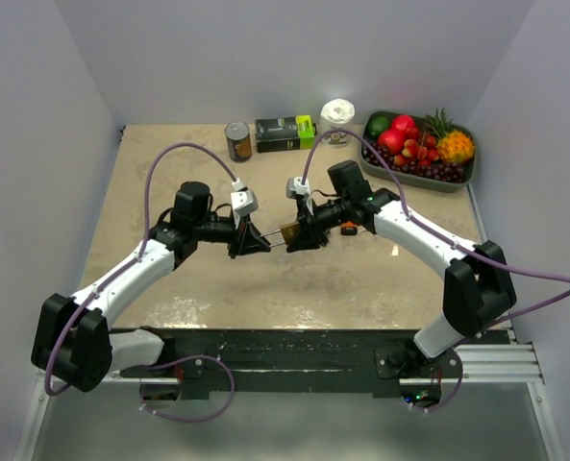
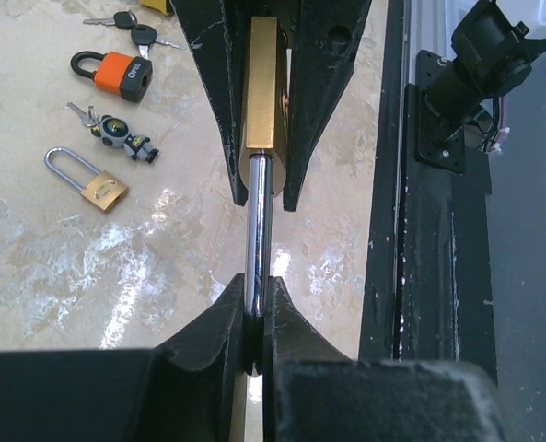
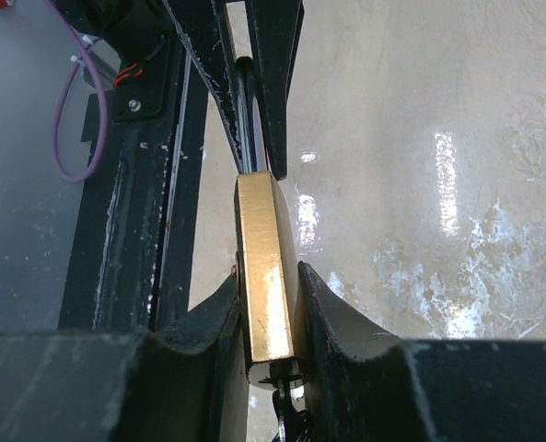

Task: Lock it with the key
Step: Lock the lock.

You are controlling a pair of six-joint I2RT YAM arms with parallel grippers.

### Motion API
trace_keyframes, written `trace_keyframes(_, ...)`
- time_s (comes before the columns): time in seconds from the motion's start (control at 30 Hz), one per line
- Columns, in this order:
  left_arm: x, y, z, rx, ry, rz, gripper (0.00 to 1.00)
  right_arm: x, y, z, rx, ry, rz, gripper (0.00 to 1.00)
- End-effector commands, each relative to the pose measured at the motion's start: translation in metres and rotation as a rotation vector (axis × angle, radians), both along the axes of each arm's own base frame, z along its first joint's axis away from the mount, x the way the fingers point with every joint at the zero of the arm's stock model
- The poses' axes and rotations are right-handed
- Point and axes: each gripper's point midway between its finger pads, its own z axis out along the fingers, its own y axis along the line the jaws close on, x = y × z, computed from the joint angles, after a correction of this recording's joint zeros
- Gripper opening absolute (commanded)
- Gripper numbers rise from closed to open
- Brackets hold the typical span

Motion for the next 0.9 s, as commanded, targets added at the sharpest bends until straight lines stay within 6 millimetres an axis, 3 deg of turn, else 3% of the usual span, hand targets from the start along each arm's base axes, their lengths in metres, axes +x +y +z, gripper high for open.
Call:
trace_keyframes(0.0,-0.004,-0.048,0.098,-0.254,-0.383,-0.153,0.00,-0.050,0.056,0.048,0.205,-0.107,0.287,0.00)
trace_keyframes(0.13,-0.007,-0.037,0.080,-0.195,-0.343,-0.146,0.00,-0.044,0.044,0.042,0.156,-0.126,0.260,0.00)
trace_keyframes(0.27,-0.003,-0.015,0.070,-0.164,-0.315,-0.107,0.00,-0.022,0.027,0.039,0.113,-0.154,0.179,0.41)
trace_keyframes(0.37,0.001,0.001,0.058,-0.114,-0.318,-0.088,0.00,-0.004,0.004,0.035,0.072,-0.183,0.140,0.57)
trace_keyframes(0.5,0.004,0.016,0.045,-0.061,-0.316,-0.089,0.00,0.007,-0.018,0.038,0.012,-0.217,0.146,0.63)
trace_keyframes(0.53,0.001,0.018,0.040,-0.043,-0.292,-0.096,0.00,0.002,-0.024,0.035,-0.014,-0.189,0.153,0.64)
trace_keyframes(0.67,-0.001,0.019,0.039,-0.028,-0.306,-0.114,0.00,0.005,-0.030,0.035,-0.035,-0.213,0.159,0.69)
trace_keyframes(0.87,-0.001,0.020,0.036,-0.020,-0.305,-0.119,0.00,0.006,-0.031,0.036,-0.038,-0.211,0.147,0.68)
